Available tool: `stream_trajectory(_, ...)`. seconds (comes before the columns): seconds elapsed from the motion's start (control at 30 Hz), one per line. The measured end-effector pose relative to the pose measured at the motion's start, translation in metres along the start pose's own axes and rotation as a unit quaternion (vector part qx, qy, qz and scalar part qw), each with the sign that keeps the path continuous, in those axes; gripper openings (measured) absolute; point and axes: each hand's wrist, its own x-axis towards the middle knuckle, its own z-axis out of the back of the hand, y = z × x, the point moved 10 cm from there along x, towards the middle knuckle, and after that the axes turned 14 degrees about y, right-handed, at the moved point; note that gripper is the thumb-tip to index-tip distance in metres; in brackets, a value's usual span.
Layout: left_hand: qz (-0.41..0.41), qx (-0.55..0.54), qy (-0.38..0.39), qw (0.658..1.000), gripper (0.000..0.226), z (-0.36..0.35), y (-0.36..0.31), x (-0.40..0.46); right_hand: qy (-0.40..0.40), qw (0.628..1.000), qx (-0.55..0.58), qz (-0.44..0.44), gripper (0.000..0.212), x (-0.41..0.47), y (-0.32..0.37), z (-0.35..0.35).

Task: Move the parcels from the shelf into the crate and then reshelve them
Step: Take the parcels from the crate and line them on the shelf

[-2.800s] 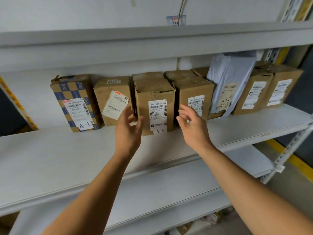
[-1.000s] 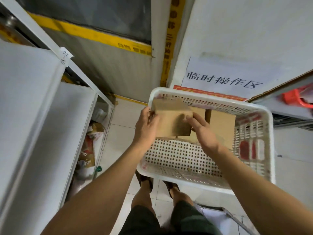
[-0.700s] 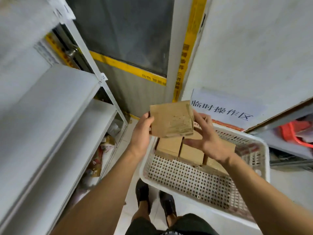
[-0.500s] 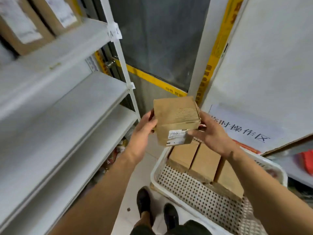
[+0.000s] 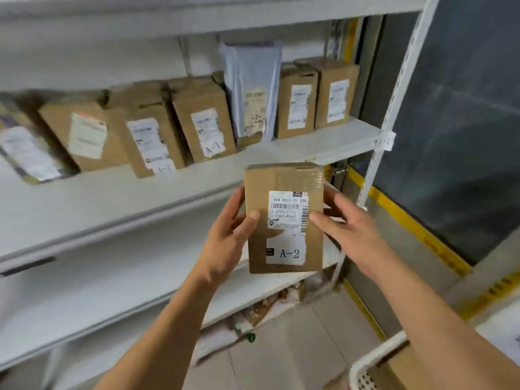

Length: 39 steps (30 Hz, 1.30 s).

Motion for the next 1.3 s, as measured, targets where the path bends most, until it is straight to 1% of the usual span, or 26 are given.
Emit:
stream_trajectory(0.07,-0.020,0.010,-0.047,0.999,0.054,0.055,-0.012,-0.012,0.059,0.997,-0.039,0.017,0.069,0.036,0.032,-0.044)
stream_trajectory(0.13,-0.044,0.022,-0.073,0.996,0.051,0.109,-0.026,-0.027,0.105,0.991,-0.077,0.034,0.078,0.071,0.063,-0.092)
stream_trajectory(0.2,-0.051,0.034,-0.096,0.993,0.053,0.163,-0.035,-0.045,0.139,0.985,-0.084,0.052,0.079,0.102,0.092,-0.140)
stream_trajectory(0.3,-0.048,0.048,-0.141,0.988,0.055,0.247,-0.038,-0.079,0.179,0.978,-0.073,0.084,0.076,0.144,0.127,-0.213)
stream_trajectory(0.4,-0.049,0.068,-0.177,0.981,0.059,0.321,-0.044,-0.108,0.182,0.973,-0.081,0.117,0.069,0.183,0.154,-0.274)
stream_trajectory(0.5,-0.037,0.091,-0.197,0.976,0.061,0.378,-0.044,-0.124,0.177,0.972,-0.082,0.131,0.064,0.218,0.170,-0.326)
stream_trajectory(0.6,-0.014,0.135,-0.215,0.967,0.063,0.425,-0.037,-0.127,0.161,0.977,-0.078,0.114,0.057,0.260,0.164,-0.363)
stream_trajectory(0.63,-0.002,0.150,-0.221,0.964,0.062,0.437,-0.034,-0.126,0.157,0.978,-0.084,0.106,0.056,0.272,0.162,-0.374)
stream_trajectory(0.7,0.012,0.159,-0.233,0.959,0.061,0.456,-0.025,-0.120,0.134,0.980,-0.100,0.104,0.062,0.293,0.158,-0.387)
stream_trajectory(0.87,0.035,0.138,-0.246,0.959,0.062,0.479,0.001,-0.095,0.094,0.988,-0.079,0.095,0.074,0.330,0.142,-0.399)
stream_trajectory(1.0,0.036,0.124,-0.249,0.960,0.062,0.489,0.013,-0.077,0.048,0.991,-0.099,0.072,0.074,0.351,0.120,-0.393)
stream_trajectory(1.13,0.029,0.127,-0.236,0.963,0.060,0.491,0.019,-0.061,0.006,0.990,-0.110,0.089,0.071,0.355,0.117,-0.389)
stream_trajectory(1.3,0.030,0.125,-0.238,0.963,0.061,0.492,0.026,-0.056,-0.003,0.987,-0.135,0.087,0.071,0.358,0.117,-0.392)
